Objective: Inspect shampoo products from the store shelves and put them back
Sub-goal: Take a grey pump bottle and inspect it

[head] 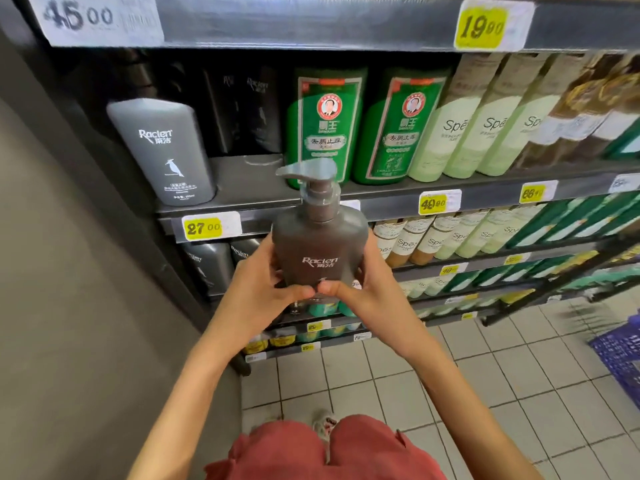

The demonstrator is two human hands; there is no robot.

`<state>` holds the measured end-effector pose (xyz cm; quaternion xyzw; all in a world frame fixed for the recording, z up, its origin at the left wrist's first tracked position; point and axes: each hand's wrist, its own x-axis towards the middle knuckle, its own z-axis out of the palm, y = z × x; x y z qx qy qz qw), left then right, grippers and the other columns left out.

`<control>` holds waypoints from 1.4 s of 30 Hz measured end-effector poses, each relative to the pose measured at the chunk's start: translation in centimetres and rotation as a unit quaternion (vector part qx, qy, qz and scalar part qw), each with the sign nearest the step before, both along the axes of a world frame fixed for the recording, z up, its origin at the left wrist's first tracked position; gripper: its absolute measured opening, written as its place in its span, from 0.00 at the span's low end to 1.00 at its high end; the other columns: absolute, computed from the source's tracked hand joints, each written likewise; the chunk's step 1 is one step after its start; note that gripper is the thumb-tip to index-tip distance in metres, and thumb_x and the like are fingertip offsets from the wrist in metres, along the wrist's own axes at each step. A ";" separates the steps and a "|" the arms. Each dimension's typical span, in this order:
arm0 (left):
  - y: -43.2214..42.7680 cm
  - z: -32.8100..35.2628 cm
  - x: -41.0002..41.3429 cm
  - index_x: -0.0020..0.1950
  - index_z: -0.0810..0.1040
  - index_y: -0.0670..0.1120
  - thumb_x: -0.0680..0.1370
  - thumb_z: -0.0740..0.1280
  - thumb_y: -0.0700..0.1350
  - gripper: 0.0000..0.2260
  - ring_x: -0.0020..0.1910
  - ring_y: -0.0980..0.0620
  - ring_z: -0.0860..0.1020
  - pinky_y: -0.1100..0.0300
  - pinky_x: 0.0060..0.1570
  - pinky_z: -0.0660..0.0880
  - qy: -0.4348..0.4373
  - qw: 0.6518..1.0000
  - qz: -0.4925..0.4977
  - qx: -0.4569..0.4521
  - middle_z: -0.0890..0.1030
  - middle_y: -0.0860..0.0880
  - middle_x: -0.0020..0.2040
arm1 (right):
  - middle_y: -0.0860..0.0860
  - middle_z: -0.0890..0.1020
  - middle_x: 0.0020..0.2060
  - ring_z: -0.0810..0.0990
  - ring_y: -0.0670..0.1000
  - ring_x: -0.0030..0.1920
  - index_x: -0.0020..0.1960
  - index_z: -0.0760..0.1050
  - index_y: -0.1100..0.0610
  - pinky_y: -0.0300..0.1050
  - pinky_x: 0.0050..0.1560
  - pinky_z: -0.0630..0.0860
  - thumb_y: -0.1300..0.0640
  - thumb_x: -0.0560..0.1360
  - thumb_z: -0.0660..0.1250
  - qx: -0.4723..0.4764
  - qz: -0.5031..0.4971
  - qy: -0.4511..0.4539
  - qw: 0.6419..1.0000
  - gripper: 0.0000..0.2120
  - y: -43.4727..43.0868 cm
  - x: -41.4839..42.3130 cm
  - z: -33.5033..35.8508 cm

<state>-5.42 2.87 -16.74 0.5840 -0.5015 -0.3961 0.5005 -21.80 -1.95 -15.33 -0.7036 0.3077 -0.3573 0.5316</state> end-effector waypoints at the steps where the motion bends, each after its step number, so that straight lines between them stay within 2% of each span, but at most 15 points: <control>1: 0.0 -0.1 -0.3 0.52 0.72 0.58 0.63 0.74 0.29 0.29 0.48 0.64 0.80 0.73 0.46 0.74 0.008 1.000 0.007 -0.007 0.82 0.64 0.46 | 0.47 0.74 0.56 0.74 0.43 0.58 0.63 0.64 0.43 0.37 0.57 0.72 0.63 0.69 0.70 -0.010 -0.001 -0.004 1.000 0.29 0.1 -0.1 0.0; 4: 0.0 0.2 -0.8 0.52 0.72 0.54 0.64 0.73 0.27 0.27 0.47 0.63 0.80 0.73 0.45 0.74 0.037 0.999 0.023 -0.021 0.83 0.61 0.45 | 0.42 0.74 0.55 0.74 0.42 0.57 0.63 0.64 0.43 0.35 0.56 0.72 0.65 0.71 0.71 -0.031 0.003 -0.010 0.999 0.30 0.1 -0.3 0.3; 7: 0.5 0.9 -0.6 0.54 0.72 0.54 0.66 0.71 0.26 0.27 0.48 0.63 0.80 0.71 0.47 0.74 0.045 0.999 -0.001 -0.023 0.82 0.60 0.45 | 0.35 0.76 0.53 0.75 0.41 0.57 0.62 0.65 0.42 0.36 0.56 0.73 0.63 0.69 0.73 -0.033 0.013 0.007 0.999 0.30 -0.1 -0.5 0.8; 10: 1.2 1.9 0.2 0.56 0.72 0.53 0.67 0.72 0.37 0.22 0.49 0.62 0.80 0.71 0.47 0.74 0.061 0.997 -0.037 -0.023 0.83 0.60 0.47 | 0.32 0.78 0.51 0.77 0.40 0.56 0.62 0.66 0.41 0.37 0.55 0.76 0.55 0.67 0.76 0.003 0.021 0.044 0.999 0.29 -0.4 -0.5 1.4; 12: 1.7 2.6 0.4 0.56 0.74 0.51 0.66 0.73 0.44 0.19 0.49 0.62 0.81 0.71 0.44 0.75 0.078 0.996 -0.047 -0.009 0.84 0.60 0.48 | 0.35 0.82 0.48 0.80 0.40 0.53 0.59 0.72 0.45 0.34 0.49 0.77 0.52 0.66 0.77 0.049 0.021 0.057 0.997 0.25 -0.7 -0.3 1.9; 14: 2.1 3.0 0.1 0.58 0.76 0.48 0.69 0.74 0.52 0.20 0.50 0.57 0.81 0.66 0.45 0.77 0.121 0.991 -0.041 0.034 0.84 0.54 0.51 | 0.42 0.85 0.45 0.83 0.43 0.48 0.53 0.77 0.50 0.35 0.45 0.78 0.48 0.66 0.74 0.122 0.034 0.053 0.990 0.17 -0.8 0.2 2.3; 17: 2.6 3.5 -0.7 0.59 0.77 0.45 0.68 0.69 0.57 0.24 0.51 0.52 0.81 0.63 0.41 0.78 0.216 0.969 -0.034 0.114 0.83 0.47 0.52 | 0.54 0.86 0.46 0.84 0.51 0.47 0.49 0.81 0.57 0.43 0.49 0.80 0.45 0.71 0.70 0.264 0.067 0.064 0.960 0.16 -0.9 0.8 2.6; 21: 3.0 3.8 -0.9 0.58 0.78 0.44 0.67 0.63 0.58 0.25 0.48 0.53 0.82 0.65 0.37 0.77 0.219 0.965 -0.017 0.140 0.84 0.47 0.51 | 0.54 0.86 0.44 0.85 0.49 0.44 0.47 0.81 0.57 0.40 0.46 0.81 0.46 0.73 0.68 0.291 0.075 0.084 0.950 0.14 -0.8 1.3 2.9; 25: 3.3 3.6 -0.3 0.61 0.75 0.49 0.66 0.68 0.55 0.25 0.52 0.54 0.81 0.58 0.48 0.76 0.134 0.983 0.033 0.122 0.83 0.50 0.53 | 0.47 0.85 0.44 0.83 0.44 0.45 0.55 0.78 0.54 0.35 0.42 0.77 0.47 0.76 0.65 0.236 0.083 0.073 0.965 0.13 -0.4 1.5 2.4; 29: 3.0 3.1 0.1 0.54 0.75 0.51 0.70 0.72 0.41 0.14 0.50 0.57 0.81 0.62 0.49 0.76 0.074 0.987 0.124 0.064 0.82 0.53 0.50 | 0.54 0.82 0.56 0.81 0.50 0.56 0.65 0.72 0.58 0.44 0.55 0.78 0.57 0.77 0.64 0.199 0.067 0.003 0.978 0.17 -0.3 2.2 1.7; 34: 0.8 3.9 1.1 0.58 0.71 0.45 0.72 0.71 0.43 0.17 0.53 0.52 0.79 0.54 0.54 0.76 0.026 0.971 0.238 0.013 0.80 0.47 0.55 | 0.55 0.82 0.50 0.82 0.47 0.46 0.61 0.74 0.62 0.39 0.45 0.79 0.61 0.77 0.64 0.141 -0.006 -0.027 0.990 0.12 -1.6 5.4 3.0; 36: -0.3 4.4 1.9 0.60 0.71 0.46 0.74 0.70 0.45 0.17 0.54 0.53 0.77 0.57 0.55 0.74 -0.065 0.964 0.257 -0.008 0.77 0.48 0.58 | 0.54 0.81 0.47 0.80 0.46 0.43 0.61 0.73 0.65 0.35 0.41 0.77 0.63 0.77 0.64 0.108 -0.033 -0.028 0.993 0.13 -2.6 6.9 3.8; 38: -1.1 4.7 2.6 0.65 0.72 0.45 0.74 0.69 0.44 0.20 0.53 0.55 0.75 0.63 0.55 0.71 -0.143 0.952 0.269 -0.022 0.73 0.49 0.59 | 0.56 0.81 0.50 0.80 0.48 0.45 0.63 0.72 0.65 0.35 0.42 0.77 0.63 0.77 0.65 0.076 -0.063 -0.023 0.995 0.16 -3.5 8.3 4.5; 40: -1.9 4.8 3.2 0.67 0.71 0.44 0.74 0.68 0.42 0.22 0.52 0.57 0.74 0.69 0.51 0.69 -0.161 0.946 0.280 -0.038 0.72 0.49 0.59 | 0.56 0.79 0.54 0.80 0.52 0.50 0.66 0.70 0.62 0.41 0.49 0.78 0.63 0.76 0.67 0.046 -0.091 -0.017 0.995 0.19 -4.4 9.6 5.1; 42: -2.5 4.9 3.2 0.67 0.70 0.44 0.75 0.67 0.40 0.21 0.52 0.58 0.75 0.71 0.48 0.71 -0.127 0.946 0.294 -0.052 0.75 0.50 0.57 | 0.54 0.77 0.55 0.78 0.55 0.56 0.68 0.68 0.60 0.49 0.57 0.76 0.63 0.75 0.67 0.020 -0.109 -0.014 0.994 0.22 -5.0 10.7 5.3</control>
